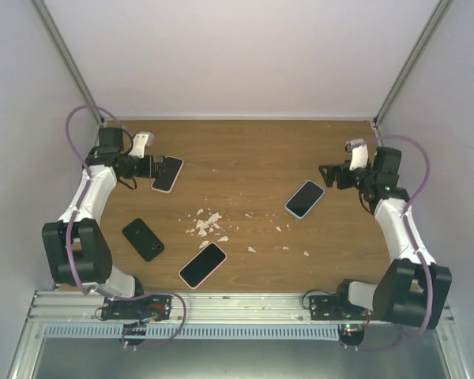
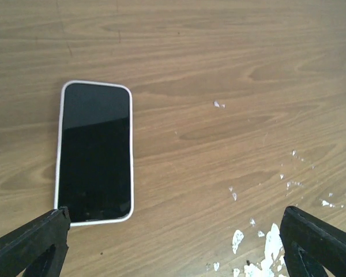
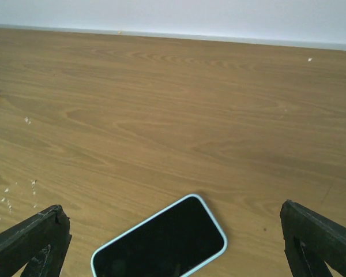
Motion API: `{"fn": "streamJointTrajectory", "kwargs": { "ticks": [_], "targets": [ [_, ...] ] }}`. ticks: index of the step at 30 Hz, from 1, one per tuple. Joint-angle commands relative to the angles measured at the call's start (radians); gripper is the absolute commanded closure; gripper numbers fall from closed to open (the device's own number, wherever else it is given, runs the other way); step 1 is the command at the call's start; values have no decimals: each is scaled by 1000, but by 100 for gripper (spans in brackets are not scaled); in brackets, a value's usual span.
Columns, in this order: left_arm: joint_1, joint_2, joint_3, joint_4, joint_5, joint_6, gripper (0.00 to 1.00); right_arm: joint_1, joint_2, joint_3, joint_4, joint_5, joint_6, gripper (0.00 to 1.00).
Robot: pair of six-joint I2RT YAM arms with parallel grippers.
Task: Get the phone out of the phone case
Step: Move the phone to the center of the board.
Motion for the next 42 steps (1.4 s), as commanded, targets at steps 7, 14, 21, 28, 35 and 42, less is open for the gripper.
{"fn": "streamJointTrajectory", "kwargs": {
  "ticks": [7,14,21,28,35,42],
  "targets": [
    [-60,-47,-73,120,-130,-5,1,32,-144,-162,117,-4,44,0],
    [-71,7,-42,115,-194,2,1,30,-158,-167,126,-22,52,0],
    [-76,79,-5,115,-226,2,1,22,-155,-172,134,-21,57,1],
    [-85,160,39,131,-220,-17,1,15,-151,-186,144,-16,62,0],
    [-100,271,105,113,-238,-31,1,6,-159,-199,148,-10,64,0],
    [-129,348,147,96,-322,-31,1,-1,-161,-209,151,-12,65,1]
  ]
}}
